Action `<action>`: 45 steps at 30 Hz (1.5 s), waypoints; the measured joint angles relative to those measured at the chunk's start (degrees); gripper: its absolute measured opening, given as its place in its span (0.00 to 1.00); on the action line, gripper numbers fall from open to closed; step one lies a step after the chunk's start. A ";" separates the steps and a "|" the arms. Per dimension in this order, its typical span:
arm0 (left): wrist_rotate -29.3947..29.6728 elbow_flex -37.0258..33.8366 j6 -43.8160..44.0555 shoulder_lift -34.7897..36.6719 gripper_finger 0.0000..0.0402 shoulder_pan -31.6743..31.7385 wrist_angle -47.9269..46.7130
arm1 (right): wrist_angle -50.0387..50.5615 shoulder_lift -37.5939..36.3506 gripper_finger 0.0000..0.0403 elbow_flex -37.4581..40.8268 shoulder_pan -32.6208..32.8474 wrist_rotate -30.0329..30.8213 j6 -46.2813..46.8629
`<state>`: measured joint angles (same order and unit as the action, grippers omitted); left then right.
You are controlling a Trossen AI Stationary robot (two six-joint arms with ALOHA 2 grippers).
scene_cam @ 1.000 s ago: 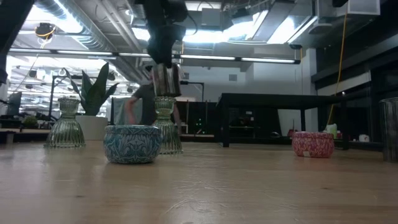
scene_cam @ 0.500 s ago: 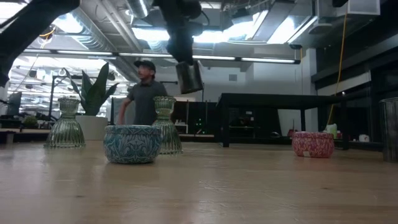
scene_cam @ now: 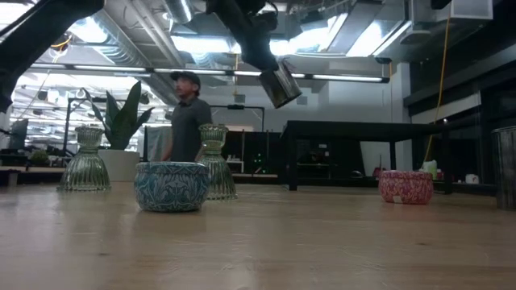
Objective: Pick & Place candle stick holders
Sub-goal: Put the top silver scented candle on the shelf
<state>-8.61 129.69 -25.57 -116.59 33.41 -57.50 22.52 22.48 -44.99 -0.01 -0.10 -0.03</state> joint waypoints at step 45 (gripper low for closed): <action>-5.69 -0.20 -0.28 -6.42 0.88 -1.99 3.62 | 0.02 0.02 0.02 0.00 -0.01 0.00 0.00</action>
<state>-14.30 129.49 -25.85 -123.02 31.42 -53.88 22.55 22.50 -44.99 -0.02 -0.10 -0.03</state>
